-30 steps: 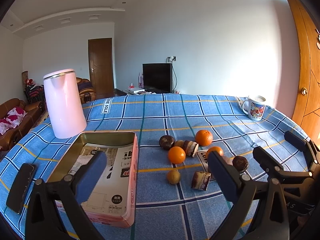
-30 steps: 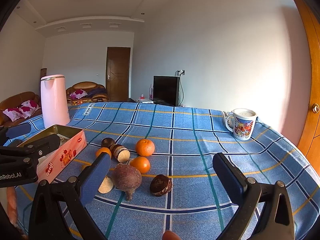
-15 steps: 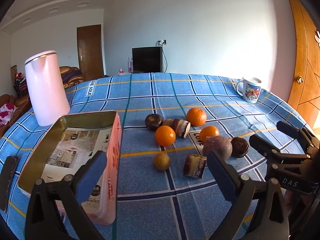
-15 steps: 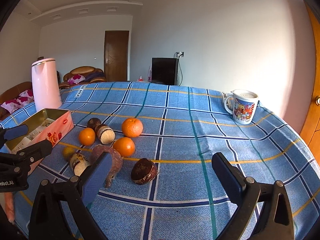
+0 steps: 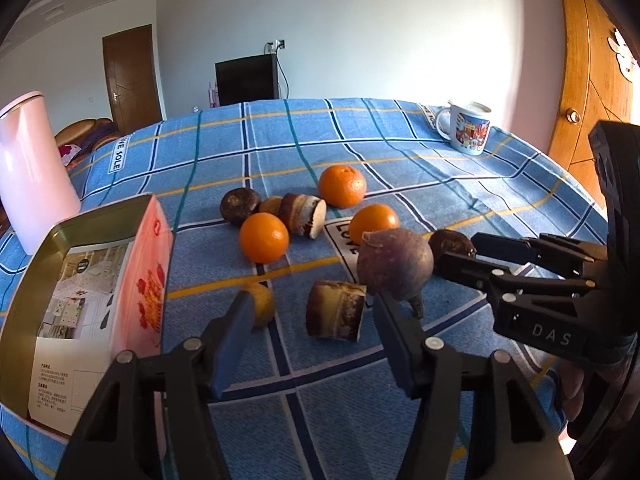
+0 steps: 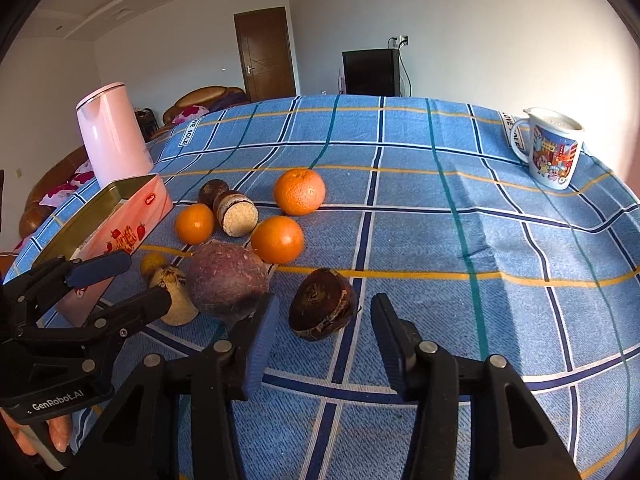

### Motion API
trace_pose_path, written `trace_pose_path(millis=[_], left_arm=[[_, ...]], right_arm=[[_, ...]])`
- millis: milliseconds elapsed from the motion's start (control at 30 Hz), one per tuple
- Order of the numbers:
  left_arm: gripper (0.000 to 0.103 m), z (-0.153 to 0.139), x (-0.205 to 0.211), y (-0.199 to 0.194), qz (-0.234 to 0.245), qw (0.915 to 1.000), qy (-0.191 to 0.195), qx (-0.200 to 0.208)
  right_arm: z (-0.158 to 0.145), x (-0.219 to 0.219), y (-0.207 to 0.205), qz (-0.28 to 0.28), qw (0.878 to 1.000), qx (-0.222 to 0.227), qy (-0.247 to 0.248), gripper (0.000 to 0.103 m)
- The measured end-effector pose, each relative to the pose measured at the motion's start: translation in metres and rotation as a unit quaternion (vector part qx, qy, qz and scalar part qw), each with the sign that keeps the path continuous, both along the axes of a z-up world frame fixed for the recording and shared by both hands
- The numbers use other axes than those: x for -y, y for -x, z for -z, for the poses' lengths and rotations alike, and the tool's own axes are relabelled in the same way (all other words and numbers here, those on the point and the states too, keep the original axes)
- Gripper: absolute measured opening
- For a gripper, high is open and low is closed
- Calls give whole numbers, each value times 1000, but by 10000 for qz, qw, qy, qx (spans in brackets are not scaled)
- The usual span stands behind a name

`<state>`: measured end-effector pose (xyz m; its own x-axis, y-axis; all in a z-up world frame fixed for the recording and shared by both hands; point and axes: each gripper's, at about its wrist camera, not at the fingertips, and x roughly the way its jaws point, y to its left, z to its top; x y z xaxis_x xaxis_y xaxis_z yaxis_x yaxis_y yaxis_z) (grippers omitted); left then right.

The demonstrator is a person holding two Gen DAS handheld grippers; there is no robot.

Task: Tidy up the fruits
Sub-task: 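Grasp the brown round fruit with the right gripper while the left gripper grasps a cut taro piece, then carry the brown fruit and taro piece over the tin box with both grippers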

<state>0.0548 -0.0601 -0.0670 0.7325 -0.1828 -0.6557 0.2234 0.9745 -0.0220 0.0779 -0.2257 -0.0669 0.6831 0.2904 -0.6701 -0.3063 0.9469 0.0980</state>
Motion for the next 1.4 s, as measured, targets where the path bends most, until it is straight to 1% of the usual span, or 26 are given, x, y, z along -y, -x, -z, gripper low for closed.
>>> trace_pose_path(millis=[33, 67, 200, 233, 300, 400, 467, 700, 900, 1200, 1400], left_arm=[[59, 2, 1, -2, 15, 10000, -29, -79], [59, 2, 3, -3, 13, 10000, -46, -40], [57, 4, 12, -5, 82, 9996, -259, -41], [49, 5, 13, -5, 123, 9996, -253, -63], [33, 10, 12, -10, 213, 9992, -165, -298], [32, 9, 5, -11, 234, 9991, 90, -344], [32, 8, 3, -9, 212, 9993, 139, -285], [32, 0, 4, 5, 90, 9998, 42, 194], [32, -6, -2, 12, -33, 9986, 100, 525], [32, -12, -10, 19, -170, 9962, 230, 827], [32, -15, -11, 26, -224, 9941, 238, 1030]], right_arm=[[1, 0, -2, -26, 10000, -62, -13, 49], [3, 0, -3, -41, 9999, -127, -19, 48], [7, -2, -9, -155, 9992, -370, -25, 39], [8, -2, -10, -160, 9990, -405, -25, 37], [8, -1, -10, -191, 9990, -408, -70, 36], [7, -3, -8, -251, 9991, -337, -50, 36], [5, -3, -4, -233, 9994, -242, -68, 36], [-3, -6, 7, -251, 9995, 189, 13, 36], [-8, -5, 15, -324, 9982, 496, -16, 36], [-14, -6, 26, -360, 9950, 930, 11, 36], [-17, -6, 35, -333, 9920, 1219, 14, 36]])
